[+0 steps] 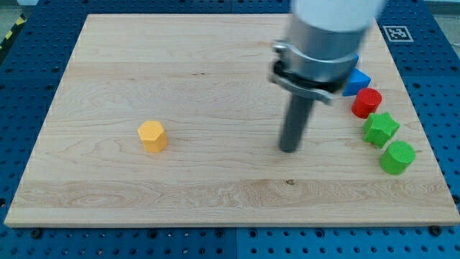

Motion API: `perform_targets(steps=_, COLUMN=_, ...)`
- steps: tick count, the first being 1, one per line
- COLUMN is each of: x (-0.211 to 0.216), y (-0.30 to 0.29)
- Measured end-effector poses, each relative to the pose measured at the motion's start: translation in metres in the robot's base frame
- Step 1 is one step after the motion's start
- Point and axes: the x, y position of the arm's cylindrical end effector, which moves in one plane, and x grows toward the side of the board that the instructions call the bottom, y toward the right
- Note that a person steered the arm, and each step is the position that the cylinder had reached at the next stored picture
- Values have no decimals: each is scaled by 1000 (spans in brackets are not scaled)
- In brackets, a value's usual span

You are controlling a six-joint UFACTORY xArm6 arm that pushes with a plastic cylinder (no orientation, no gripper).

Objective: Push the hexagon into the green circle

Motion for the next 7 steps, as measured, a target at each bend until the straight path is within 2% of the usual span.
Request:
perform_targets(steps=2, x=-42, y=-203)
perform_targets(steps=3, x=-44, y=-297)
perform_targets(steps=5, x=-44, y=-311)
perform_targets(steps=7, x=-20, y=-256)
